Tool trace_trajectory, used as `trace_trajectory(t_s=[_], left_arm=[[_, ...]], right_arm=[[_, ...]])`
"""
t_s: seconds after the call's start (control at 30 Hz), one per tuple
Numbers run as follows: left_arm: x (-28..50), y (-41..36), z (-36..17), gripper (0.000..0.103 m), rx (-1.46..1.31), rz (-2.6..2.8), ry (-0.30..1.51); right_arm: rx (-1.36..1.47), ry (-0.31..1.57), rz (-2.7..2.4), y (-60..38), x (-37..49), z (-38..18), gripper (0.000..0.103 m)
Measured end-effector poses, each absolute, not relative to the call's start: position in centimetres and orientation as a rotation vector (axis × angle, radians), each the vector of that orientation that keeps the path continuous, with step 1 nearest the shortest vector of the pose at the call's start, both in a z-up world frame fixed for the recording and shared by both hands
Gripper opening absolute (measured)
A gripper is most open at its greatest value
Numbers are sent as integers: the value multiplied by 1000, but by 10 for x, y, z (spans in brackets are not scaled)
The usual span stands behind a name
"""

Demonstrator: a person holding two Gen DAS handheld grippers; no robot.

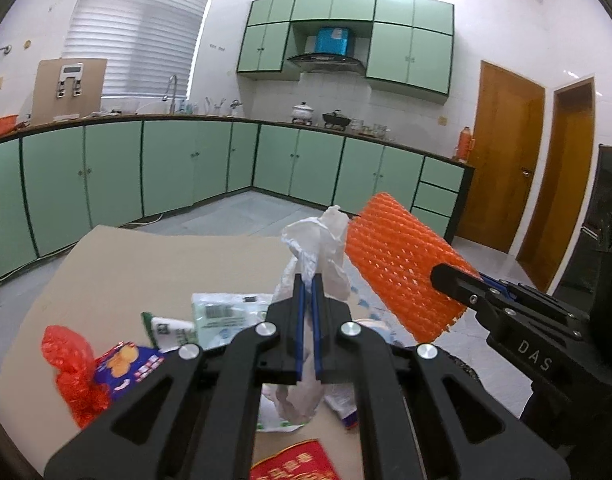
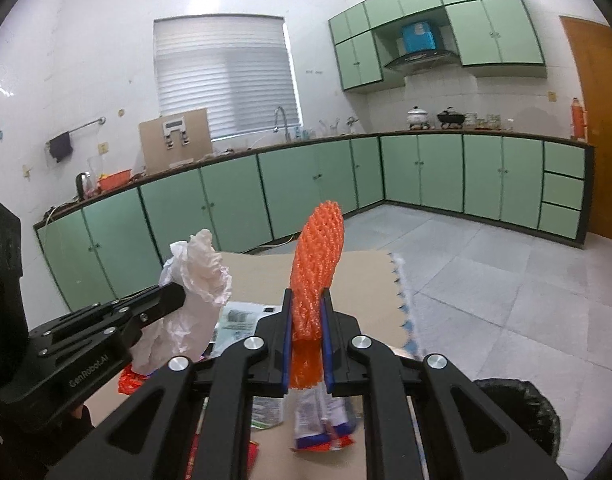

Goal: Collect trash
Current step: 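Grasp the white tissue with the left tool while the right tool grasps another orange foam net, then carry tissue and foam net over the bin and open both tools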

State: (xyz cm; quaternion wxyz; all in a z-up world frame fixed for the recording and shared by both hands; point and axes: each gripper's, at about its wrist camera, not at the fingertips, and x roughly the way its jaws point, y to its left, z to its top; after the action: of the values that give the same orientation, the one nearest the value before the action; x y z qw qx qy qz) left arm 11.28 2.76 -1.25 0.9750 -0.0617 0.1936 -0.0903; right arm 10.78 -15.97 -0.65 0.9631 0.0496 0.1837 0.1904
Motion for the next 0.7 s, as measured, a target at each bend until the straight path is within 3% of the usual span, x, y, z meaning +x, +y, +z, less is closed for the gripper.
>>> trace_trajectory(t_s=[0.7], left_arm=[[139, -93, -14, 2, -108, -412, 395]], right_arm=[[155, 361, 97, -287, 87, -10, 12]])
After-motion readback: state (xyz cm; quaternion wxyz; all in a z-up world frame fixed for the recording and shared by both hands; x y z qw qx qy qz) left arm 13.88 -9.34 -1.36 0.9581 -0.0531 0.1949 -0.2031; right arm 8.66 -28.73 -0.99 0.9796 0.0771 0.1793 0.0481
